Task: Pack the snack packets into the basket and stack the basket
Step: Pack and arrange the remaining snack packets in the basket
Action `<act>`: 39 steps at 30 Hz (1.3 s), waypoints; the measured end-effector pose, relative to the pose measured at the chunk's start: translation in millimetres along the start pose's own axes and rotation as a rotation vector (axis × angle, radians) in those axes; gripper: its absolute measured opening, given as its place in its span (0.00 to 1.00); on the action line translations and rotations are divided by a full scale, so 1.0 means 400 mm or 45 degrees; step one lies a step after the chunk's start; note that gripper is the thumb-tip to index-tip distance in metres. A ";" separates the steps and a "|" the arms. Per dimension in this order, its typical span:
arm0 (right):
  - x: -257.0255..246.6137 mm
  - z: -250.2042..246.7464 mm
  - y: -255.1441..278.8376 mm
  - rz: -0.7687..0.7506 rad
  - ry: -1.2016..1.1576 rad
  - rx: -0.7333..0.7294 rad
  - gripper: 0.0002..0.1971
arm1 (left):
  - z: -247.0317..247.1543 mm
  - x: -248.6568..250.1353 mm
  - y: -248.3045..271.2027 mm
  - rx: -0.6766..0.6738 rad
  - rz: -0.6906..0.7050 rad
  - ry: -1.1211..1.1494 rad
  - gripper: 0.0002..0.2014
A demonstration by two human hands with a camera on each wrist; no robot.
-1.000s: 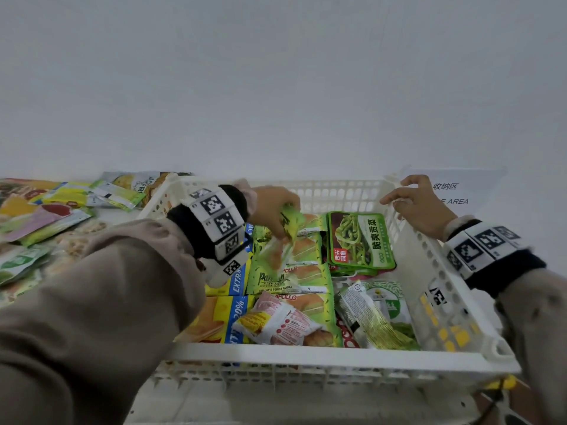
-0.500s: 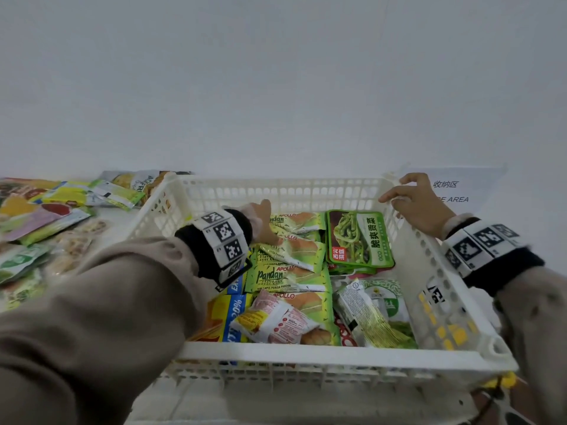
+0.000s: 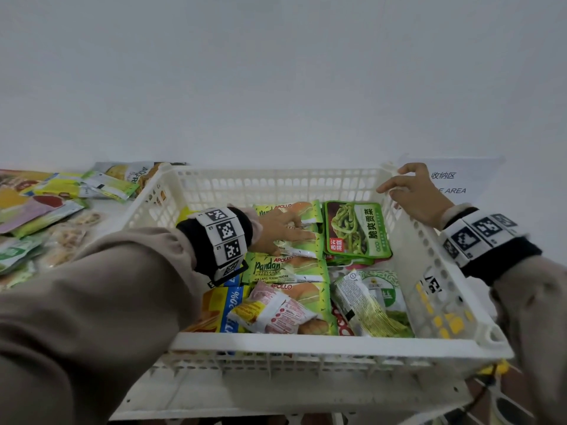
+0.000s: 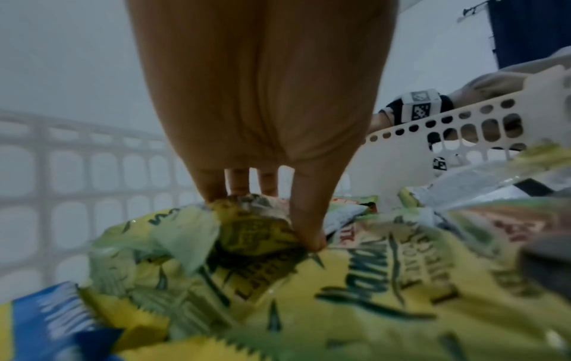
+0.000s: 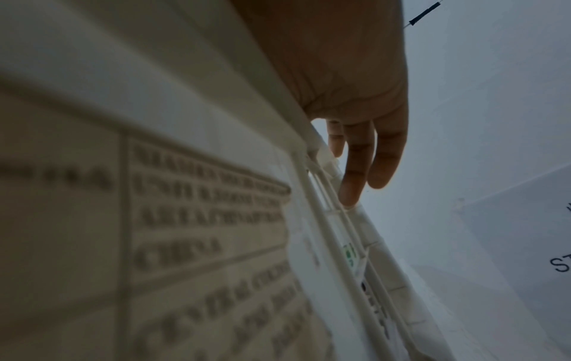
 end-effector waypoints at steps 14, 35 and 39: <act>-0.005 0.000 -0.001 0.013 0.080 -0.008 0.14 | -0.085 0.266 -0.015 0.009 0.490 0.138 0.27; 0.002 0.000 -0.007 -0.010 0.038 0.011 0.13 | -0.239 0.046 0.084 0.630 -0.095 0.632 0.24; 0.002 0.000 -0.007 -0.007 0.045 0.005 0.13 | -0.210 -0.029 0.109 0.503 -0.394 0.610 0.41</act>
Point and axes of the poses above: each hand's wrist, its own y-axis away from the middle knuckle, its own z-axis out of the palm, x = y × z, the point moved 4 cm from there along -y, towards the middle knuckle, and after that the axes turned 4 degrees about y, right-handed, at the moved point
